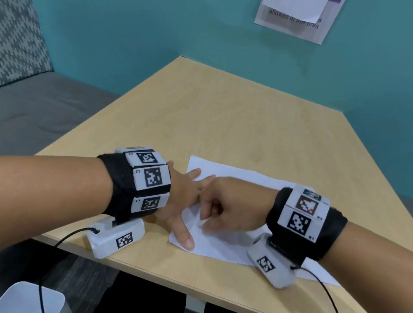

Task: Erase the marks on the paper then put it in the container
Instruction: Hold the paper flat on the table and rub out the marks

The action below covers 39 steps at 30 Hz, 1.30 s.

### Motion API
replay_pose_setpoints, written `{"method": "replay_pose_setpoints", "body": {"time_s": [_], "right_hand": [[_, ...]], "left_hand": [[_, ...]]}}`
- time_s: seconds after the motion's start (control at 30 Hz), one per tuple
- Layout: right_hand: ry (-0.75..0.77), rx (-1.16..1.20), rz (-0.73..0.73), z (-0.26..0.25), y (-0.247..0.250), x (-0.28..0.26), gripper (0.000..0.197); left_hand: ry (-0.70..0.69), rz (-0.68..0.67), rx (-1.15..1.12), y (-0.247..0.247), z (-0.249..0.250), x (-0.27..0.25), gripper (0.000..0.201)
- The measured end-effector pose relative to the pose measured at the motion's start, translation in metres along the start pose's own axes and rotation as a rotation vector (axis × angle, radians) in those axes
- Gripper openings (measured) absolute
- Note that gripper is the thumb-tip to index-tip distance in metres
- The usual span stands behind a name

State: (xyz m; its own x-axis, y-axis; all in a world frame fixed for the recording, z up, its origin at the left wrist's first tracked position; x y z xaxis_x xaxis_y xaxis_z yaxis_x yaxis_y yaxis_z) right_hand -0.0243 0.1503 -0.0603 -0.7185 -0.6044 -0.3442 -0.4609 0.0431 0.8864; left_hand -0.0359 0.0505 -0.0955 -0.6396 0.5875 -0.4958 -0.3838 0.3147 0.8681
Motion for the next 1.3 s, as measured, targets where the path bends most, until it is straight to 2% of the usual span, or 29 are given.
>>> {"method": "replay_pose_setpoints", "body": {"time_s": [0.1, 0.23, 0.4, 0.53, 0.67, 0.83, 0.97, 1.1, 1.3], "right_hand": [[-0.056, -0.02, 0.058, 0.012, 0.009, 0.002, 0.007], [0.048, 0.013, -0.037, -0.008, -0.012, -0.009, 0.007], [-0.005, 0.018, 0.025, 0.006, -0.001, -0.011, 0.01], [0.06, 0.024, -0.059, -0.008, -0.014, -0.017, 0.01], [-0.019, 0.038, -0.005, 0.008, -0.002, -0.013, 0.012], [0.034, 0.037, -0.034, -0.002, -0.011, -0.021, 0.013], [-0.042, -0.005, 0.043, 0.016, 0.003, -0.017, 0.008], [0.043, 0.033, -0.043, -0.007, -0.014, -0.022, 0.008], [-0.129, -0.036, 0.083, 0.035, 0.015, -0.012, 0.009]], "left_hand": [[-0.015, 0.015, -0.036, -0.001, -0.001, 0.0, 0.103], [-0.004, -0.016, -0.013, 0.001, 0.001, -0.001, 0.092], [0.003, -0.005, -0.015, -0.001, -0.002, 0.002, 0.106], [0.014, -0.022, 0.015, 0.0, -0.002, 0.002, 0.114], [-0.005, 0.004, 0.002, -0.002, -0.004, 0.001, 0.112], [0.021, -0.031, 0.034, 0.001, -0.002, 0.002, 0.118], [0.022, -0.029, 0.034, -0.001, -0.003, 0.001, 0.12], [0.028, -0.052, 0.029, 0.003, -0.002, 0.0, 0.119], [0.03, -0.009, 0.072, -0.004, -0.005, 0.003, 0.124]]}}
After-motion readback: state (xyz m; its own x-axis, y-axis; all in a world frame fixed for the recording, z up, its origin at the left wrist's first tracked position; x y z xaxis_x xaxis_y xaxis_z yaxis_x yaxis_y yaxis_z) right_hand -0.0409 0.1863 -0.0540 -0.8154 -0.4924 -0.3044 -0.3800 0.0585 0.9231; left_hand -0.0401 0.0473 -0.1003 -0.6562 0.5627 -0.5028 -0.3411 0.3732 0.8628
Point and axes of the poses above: each hand's wrist, its own x-axis towards the middle knuckle, its own y-axis out of the back of the hand, z = x × y, the point moved 5 cm from there along x, towards the middle knuckle, and after that the axes turned 1 degree about x, right-handed, at the moved point
